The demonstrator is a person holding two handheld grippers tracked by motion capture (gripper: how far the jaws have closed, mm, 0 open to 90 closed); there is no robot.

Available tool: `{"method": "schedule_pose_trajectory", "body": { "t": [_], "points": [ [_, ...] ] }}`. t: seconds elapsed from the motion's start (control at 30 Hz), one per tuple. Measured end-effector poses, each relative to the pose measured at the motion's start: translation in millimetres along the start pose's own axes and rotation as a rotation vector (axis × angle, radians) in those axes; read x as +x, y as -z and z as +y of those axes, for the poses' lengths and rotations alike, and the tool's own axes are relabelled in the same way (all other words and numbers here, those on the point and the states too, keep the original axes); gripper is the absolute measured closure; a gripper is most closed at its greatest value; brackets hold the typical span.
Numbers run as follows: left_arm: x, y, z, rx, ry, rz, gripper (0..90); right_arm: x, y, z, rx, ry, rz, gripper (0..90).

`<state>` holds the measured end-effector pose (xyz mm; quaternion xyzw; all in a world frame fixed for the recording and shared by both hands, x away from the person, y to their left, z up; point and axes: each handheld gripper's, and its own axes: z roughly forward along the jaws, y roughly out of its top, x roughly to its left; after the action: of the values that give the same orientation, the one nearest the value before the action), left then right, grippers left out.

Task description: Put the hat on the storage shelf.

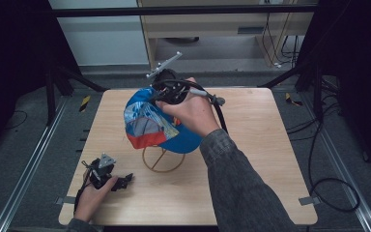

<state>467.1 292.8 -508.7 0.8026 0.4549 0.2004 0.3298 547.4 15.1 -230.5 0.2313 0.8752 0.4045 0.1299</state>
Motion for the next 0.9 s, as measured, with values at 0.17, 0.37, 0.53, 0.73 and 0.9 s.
{"method": "schedule_pose_trajectory", "body": {
  "t": [0.17,0.37,0.53,0.73,0.9],
  "points": [
    [-0.1,0.0,0.0,0.0,0.002,-0.001,0.0,-1.0,-2.6,-2.7,0.01,-0.006,0.001,90.0],
    [0.0,0.1,0.0,0.002,0.0,-0.002,0.0,-4.2,-5.6,-7.6,0.018,-0.02,0.001,90.0],
    [0.0,0.1,0.0,0.002,0.0,-0.002,0.0,-5.2,-5.6,-10.3,0.021,-0.026,0.006,90.0],
    [0.0,0.1,0.0,0.002,0.0,-0.002,0.0,-4.8,-6.1,-10.5,0.02,-0.023,0.006,89.7],
    [0.0,0.1,0.0,0.002,0.0,-0.002,0.0,-5.0,-6.1,-10.7,0.019,-0.023,0.005,89.1]
  ]
}}
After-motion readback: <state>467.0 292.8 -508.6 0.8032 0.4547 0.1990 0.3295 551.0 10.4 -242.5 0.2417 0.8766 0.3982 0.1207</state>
